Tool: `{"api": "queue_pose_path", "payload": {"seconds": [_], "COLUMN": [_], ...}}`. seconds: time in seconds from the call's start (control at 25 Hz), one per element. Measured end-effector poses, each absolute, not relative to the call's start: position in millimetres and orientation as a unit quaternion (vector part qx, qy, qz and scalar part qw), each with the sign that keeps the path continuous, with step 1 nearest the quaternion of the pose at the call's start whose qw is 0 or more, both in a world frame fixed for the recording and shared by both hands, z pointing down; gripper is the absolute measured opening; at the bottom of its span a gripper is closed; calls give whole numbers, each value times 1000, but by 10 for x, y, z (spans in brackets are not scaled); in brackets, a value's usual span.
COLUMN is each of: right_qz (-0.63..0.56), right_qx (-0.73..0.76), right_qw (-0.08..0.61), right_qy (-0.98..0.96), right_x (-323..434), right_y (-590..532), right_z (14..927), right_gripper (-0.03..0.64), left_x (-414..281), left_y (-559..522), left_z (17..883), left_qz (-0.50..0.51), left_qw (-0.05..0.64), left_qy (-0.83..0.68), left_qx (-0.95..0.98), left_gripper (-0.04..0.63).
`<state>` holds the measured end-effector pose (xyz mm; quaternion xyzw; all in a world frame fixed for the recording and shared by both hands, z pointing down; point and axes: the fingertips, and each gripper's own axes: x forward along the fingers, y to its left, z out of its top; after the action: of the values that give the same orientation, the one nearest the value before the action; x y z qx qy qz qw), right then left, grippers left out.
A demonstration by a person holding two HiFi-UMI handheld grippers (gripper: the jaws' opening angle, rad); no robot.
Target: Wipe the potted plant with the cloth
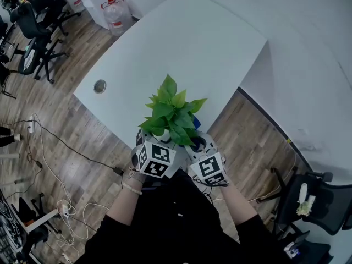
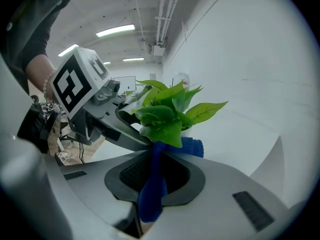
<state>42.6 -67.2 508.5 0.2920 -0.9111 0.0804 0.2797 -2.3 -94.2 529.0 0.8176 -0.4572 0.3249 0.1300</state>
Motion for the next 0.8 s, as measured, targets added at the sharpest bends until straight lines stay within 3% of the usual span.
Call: {"api": "queue_pose_path", "payload": {"seconds": [0.32, 0.8], "right_qz": [138, 137], "right_qx": [345, 363], "right_qw": [240, 243], "right_qy": [-897, -889], "right_x": [456, 478], "right_y": [-751, -1101], "right_z": [5062, 5069], "right_gripper": [83, 83], "left_x": [-82, -624], "left_y": [-828, -782], "left_z": [5300, 5407], "left_qz": [323, 339], "left_qw": [138, 126], "left_qy": [-419, -378], "left_qx": [837, 852], "left_gripper": [351, 352]}}
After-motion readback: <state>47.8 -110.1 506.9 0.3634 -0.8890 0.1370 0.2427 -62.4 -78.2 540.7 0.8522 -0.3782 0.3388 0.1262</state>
